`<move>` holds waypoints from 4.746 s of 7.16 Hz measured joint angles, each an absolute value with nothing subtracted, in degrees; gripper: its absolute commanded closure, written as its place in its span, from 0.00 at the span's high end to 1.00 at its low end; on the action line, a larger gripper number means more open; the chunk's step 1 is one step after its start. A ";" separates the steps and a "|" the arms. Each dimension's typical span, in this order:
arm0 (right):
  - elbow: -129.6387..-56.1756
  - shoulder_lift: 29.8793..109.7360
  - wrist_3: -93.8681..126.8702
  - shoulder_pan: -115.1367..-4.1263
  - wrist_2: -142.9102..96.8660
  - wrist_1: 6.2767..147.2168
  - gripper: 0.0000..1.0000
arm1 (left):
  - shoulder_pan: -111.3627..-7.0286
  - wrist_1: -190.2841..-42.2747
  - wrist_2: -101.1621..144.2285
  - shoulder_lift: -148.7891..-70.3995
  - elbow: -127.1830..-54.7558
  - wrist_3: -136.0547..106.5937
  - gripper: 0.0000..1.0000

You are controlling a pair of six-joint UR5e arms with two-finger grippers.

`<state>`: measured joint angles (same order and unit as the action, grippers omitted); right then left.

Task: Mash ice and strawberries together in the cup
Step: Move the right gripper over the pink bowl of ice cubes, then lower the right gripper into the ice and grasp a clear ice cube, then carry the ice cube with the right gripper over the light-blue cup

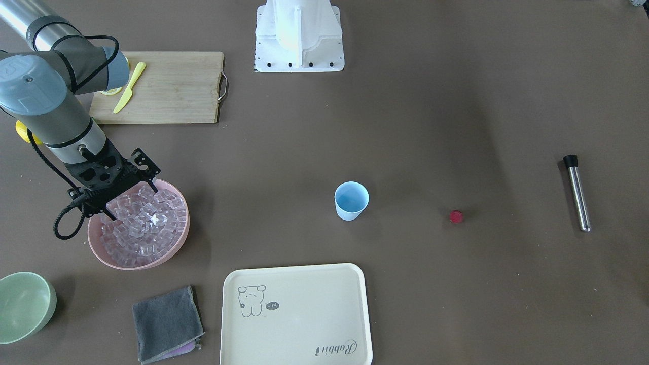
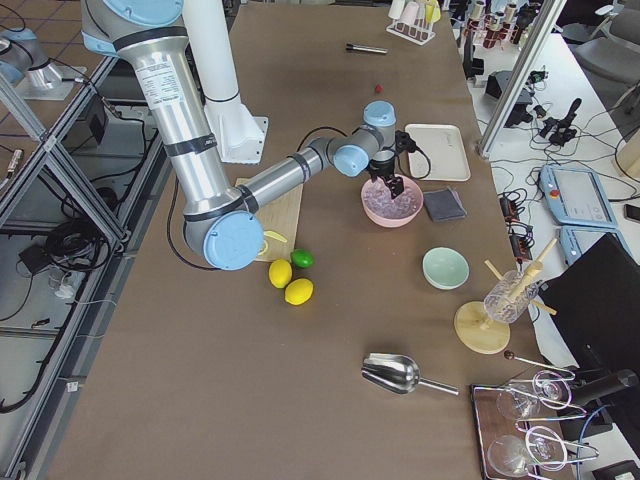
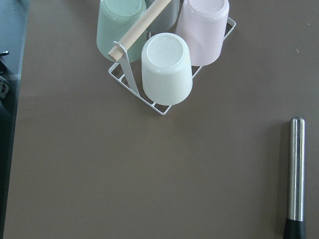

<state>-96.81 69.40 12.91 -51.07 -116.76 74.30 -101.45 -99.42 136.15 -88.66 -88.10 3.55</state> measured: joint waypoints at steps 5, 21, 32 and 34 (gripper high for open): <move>-90.22 64.59 3.85 -51.17 -115.95 73.51 0.79 | -101.51 -99.56 136.14 -88.33 -88.70 3.50 0.99; -88.14 63.84 13.79 -49.76 -117.58 73.16 0.00 | -101.94 -99.14 136.14 -87.68 -91.44 2.99 0.99; -87.63 43.89 51.26 -34.30 -103.22 73.75 0.00 | -102.30 -99.08 136.14 -87.43 -91.66 2.99 0.99; -82.80 38.83 54.80 -31.68 -98.70 73.42 0.00 | -102.31 -99.06 136.14 -87.31 -91.44 2.99 0.99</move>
